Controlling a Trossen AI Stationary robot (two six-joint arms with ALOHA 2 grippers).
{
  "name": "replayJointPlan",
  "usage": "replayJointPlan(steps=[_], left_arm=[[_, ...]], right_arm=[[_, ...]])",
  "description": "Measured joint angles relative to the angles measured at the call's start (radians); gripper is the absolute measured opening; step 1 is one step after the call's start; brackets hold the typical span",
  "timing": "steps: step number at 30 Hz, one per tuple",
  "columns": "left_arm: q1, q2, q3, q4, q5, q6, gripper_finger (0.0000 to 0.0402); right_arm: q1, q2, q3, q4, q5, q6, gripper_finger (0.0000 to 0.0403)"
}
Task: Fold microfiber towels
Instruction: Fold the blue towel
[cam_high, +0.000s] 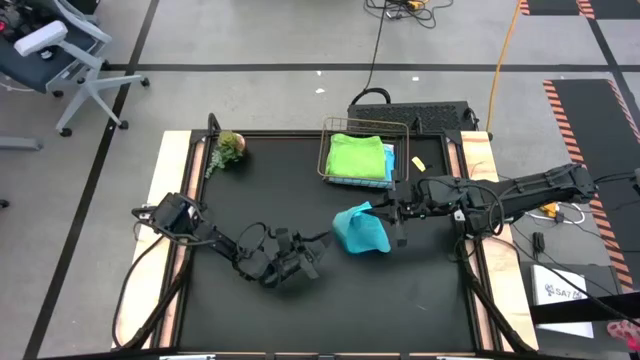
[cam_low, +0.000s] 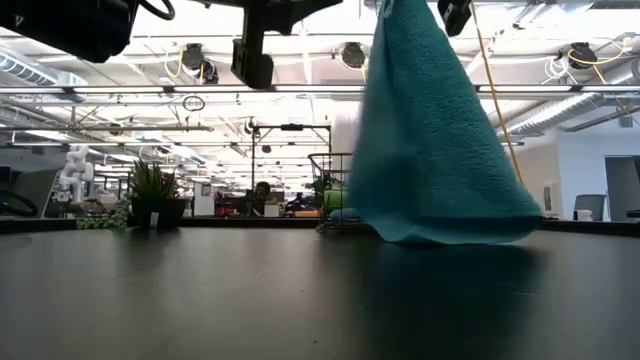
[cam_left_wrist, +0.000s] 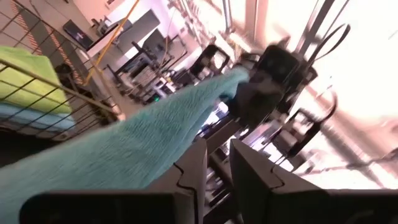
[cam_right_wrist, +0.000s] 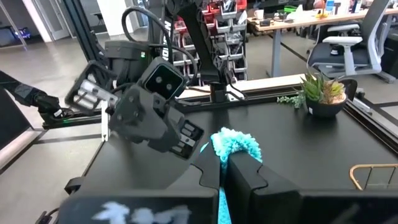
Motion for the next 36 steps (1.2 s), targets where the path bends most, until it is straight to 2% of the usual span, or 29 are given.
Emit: replayJointPlan(steps=[3,6,13,18,23,27,30,33,36], left_arm=[[-0.002,0.000,0.000,-0.078,0.000,-0.017,0.0072],[0.003,0.000,0.000,-0.183,0.004,-0.127,0.0072],[0.060,0.000,0.000,-0.509,0.181,-0.375,0.0072],[0.080,0.000,0.016,-0.612,0.272,-0.368,0.0072],[0.081,0.000,0.065,-0.700,0.282,-0.308,0.0072],[0.090,-0.001,0.083,-0.752,0.308,-0.453,0.0072],[0.089,-0.001,0.083,-0.774,0.258,-0.611,0.0072],[0.090,-0.001,0.083,-0.769,0.194,-0.656,0.0072],[0.092,-0.001,0.083,-0.762,0.182,-0.662,0.0072]], right_arm=[[0.000,0.000,0.000,0.000,0.000,0.000,0.0000],[0.000,0.000,0.000,0.000,0.000,0.000,0.0000],[0.000,0.000,0.000,0.001,-0.001,0.000,0.0000],[0.000,0.000,0.000,0.001,-0.001,0.000,0.0000],[0.000,0.000,0.000,0.001,-0.001,0.004,0.0000],[0.000,0.000,0.000,0.033,0.011,-0.003,0.0000],[0.001,-0.001,0.000,0.082,0.069,-0.046,0.0000],[0.002,-0.001,0.000,0.109,0.106,-0.100,0.0000],[0.003,-0.001,0.000,0.151,0.107,-0.136,0.0000]])
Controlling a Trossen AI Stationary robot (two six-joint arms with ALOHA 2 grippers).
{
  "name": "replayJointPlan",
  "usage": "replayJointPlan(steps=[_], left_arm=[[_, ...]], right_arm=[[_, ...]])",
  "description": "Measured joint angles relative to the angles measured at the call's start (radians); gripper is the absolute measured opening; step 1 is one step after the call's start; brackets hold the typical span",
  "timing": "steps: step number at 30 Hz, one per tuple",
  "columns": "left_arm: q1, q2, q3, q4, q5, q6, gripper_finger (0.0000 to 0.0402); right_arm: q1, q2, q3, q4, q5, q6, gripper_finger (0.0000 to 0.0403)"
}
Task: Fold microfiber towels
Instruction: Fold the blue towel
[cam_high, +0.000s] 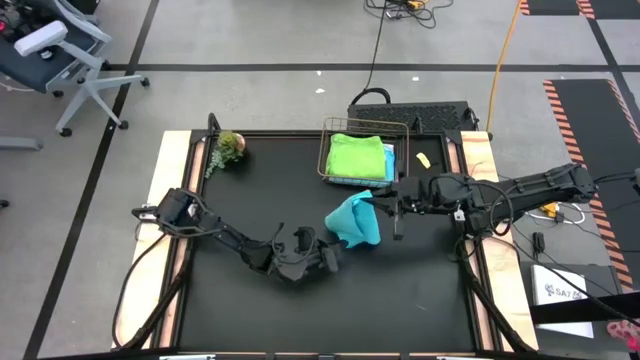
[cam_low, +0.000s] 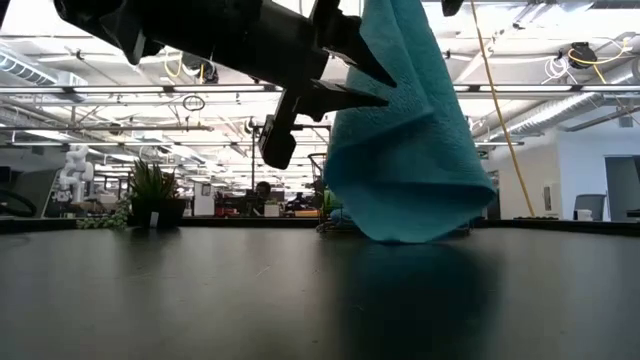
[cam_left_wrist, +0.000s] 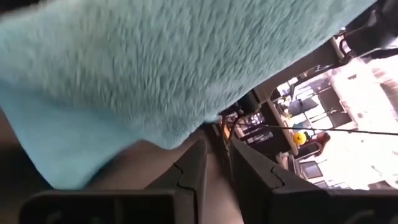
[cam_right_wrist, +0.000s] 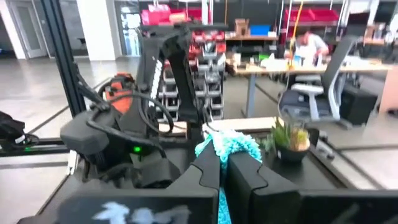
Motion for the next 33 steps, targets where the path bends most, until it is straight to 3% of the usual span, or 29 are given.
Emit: replayJointPlan(steps=[6,11,13,19,25,33], left_arm=[[-0.001,0.000,0.000,-0.004,-0.022,-0.012,0.0072],[0.008,0.000,0.000,-0.006,-0.145,-0.049,0.0072],[0.020,0.000,0.000,-0.005,-0.146,-0.063,0.0072],[0.068,0.000,0.000,-0.002,-0.056,-0.079,0.0072],[0.124,0.000,0.000,0.092,0.189,0.028,0.0083],[0.130,0.000,0.000,0.031,0.220,0.046,0.0147]], right_arm=[[0.000,0.000,0.000,0.061,0.000,-0.047,0.0000],[0.000,0.000,0.000,0.061,-0.002,-0.055,0.0000],[0.000,0.000,0.000,0.062,-0.002,-0.059,0.0000],[0.000,0.000,0.000,0.063,-0.002,-0.064,0.0000],[0.000,0.000,0.000,0.063,-0.003,-0.083,0.0000],[0.000,0.000,0.000,0.063,-0.003,-0.082,0.0000]])
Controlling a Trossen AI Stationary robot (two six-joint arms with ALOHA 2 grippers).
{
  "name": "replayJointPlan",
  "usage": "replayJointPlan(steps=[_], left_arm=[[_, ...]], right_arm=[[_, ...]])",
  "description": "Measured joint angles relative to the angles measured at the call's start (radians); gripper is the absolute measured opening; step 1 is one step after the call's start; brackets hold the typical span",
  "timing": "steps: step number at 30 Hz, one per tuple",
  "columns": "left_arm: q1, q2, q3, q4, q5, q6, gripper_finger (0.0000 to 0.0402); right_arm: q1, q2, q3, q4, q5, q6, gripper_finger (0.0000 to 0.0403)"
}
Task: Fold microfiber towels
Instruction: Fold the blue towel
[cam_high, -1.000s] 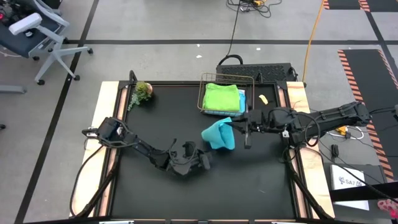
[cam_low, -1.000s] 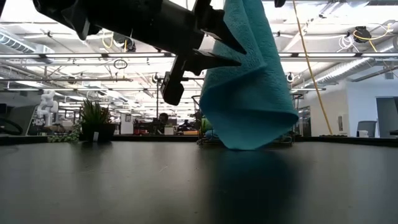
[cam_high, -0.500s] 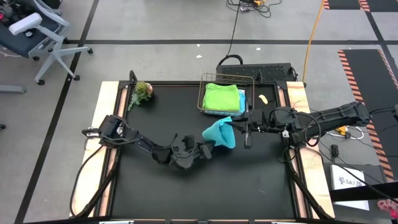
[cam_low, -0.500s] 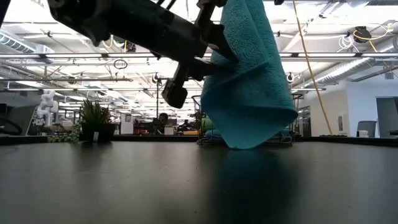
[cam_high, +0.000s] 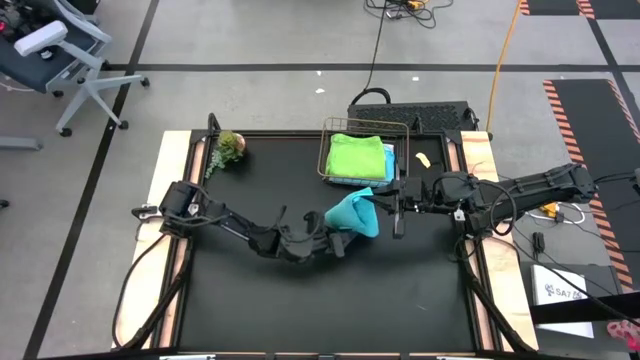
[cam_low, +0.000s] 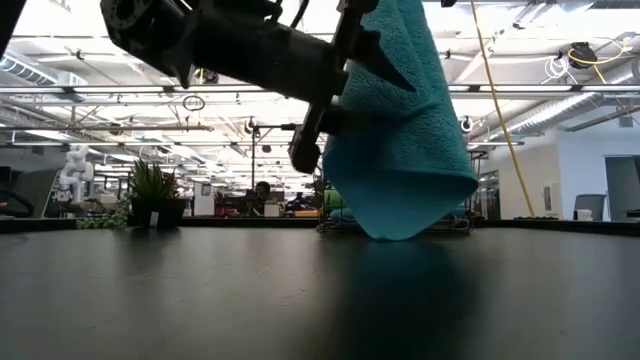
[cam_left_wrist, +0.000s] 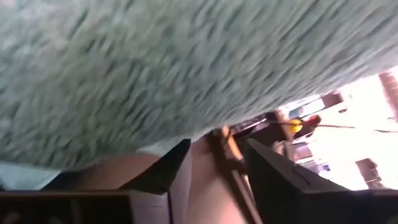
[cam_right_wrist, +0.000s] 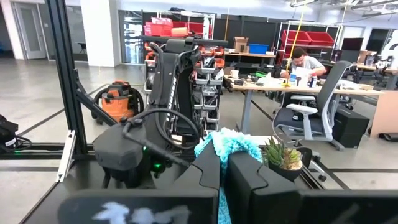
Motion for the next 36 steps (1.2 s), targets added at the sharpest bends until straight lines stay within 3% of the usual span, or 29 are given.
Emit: replayJointPlan(steps=[8,22,26,32,36], left_arm=[[-0.011,0.000,0.000,-0.063,-0.052,-0.027,0.0180],[0.007,0.001,0.000,-0.028,-0.167,0.071,0.0182],[0.007,0.001,0.000,0.081,-0.225,0.151,0.0182],[0.007,0.001,0.000,0.296,-0.228,0.329,0.0182],[0.001,0.001,0.000,0.341,-0.213,0.366,0.0182]], right_arm=[[0.000,0.000,0.000,0.000,0.000,0.018,0.0000],[0.000,0.000,0.000,0.000,-0.004,0.034,0.0000],[0.000,0.000,0.000,0.000,-0.004,0.035,0.0000],[0.000,0.000,0.000,-0.013,-0.004,0.035,0.0000],[0.000,0.000,0.000,-0.019,-0.004,0.035,0.0000]])
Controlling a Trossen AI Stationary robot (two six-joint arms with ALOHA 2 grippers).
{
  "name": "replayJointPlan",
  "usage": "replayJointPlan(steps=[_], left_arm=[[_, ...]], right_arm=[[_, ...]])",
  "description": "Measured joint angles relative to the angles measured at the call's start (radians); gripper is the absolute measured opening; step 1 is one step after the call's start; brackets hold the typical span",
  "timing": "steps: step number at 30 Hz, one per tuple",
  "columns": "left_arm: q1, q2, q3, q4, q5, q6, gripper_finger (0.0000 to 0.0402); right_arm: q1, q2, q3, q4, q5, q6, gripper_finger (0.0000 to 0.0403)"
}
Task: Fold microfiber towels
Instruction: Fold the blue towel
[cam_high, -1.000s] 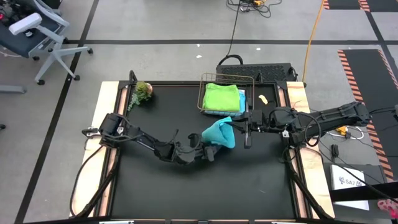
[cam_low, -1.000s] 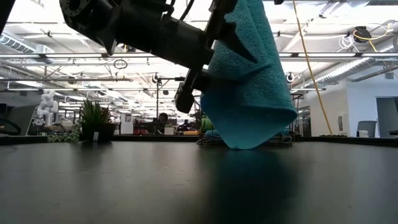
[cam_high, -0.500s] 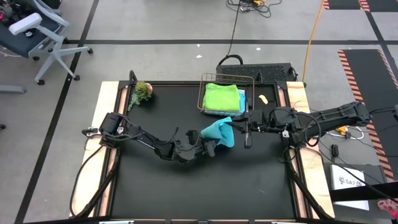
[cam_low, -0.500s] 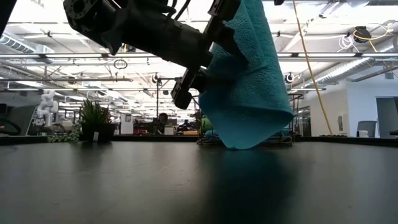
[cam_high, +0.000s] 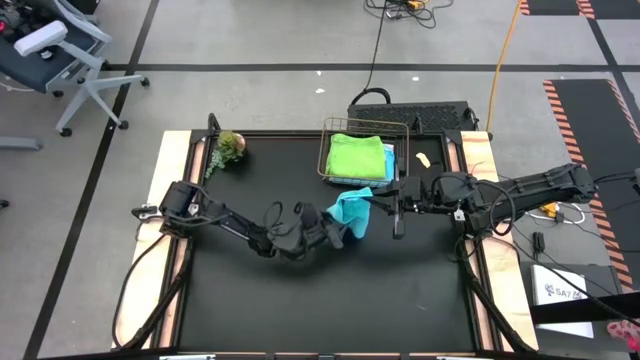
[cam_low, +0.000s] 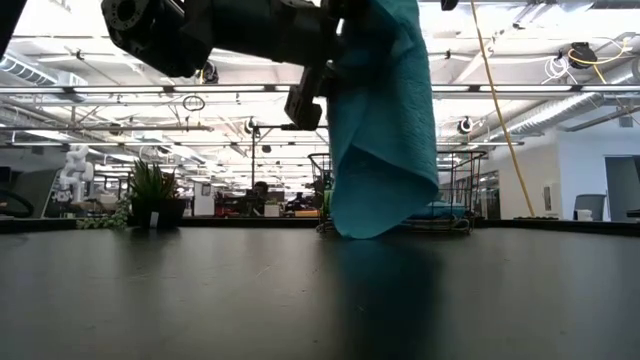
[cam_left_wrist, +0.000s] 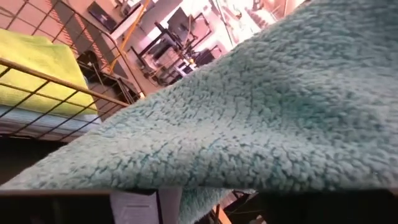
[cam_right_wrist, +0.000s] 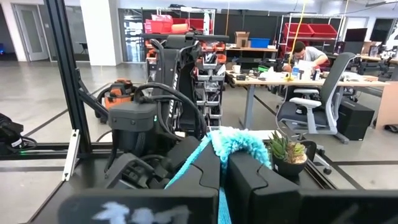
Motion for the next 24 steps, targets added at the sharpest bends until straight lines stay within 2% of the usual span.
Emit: replayJointPlan(steps=[19,24], left_arm=[[-0.125,0.000,0.000,-0.004,0.090,-0.045,0.0182],[-0.137,0.000,0.000,-0.005,0.075,-0.041,0.0182]], right_arm=[[0.000,0.000,0.000,-0.020,0.000,0.001,0.0000],[0.000,0.000,0.000,-0.039,0.000,0.019,0.0000]])
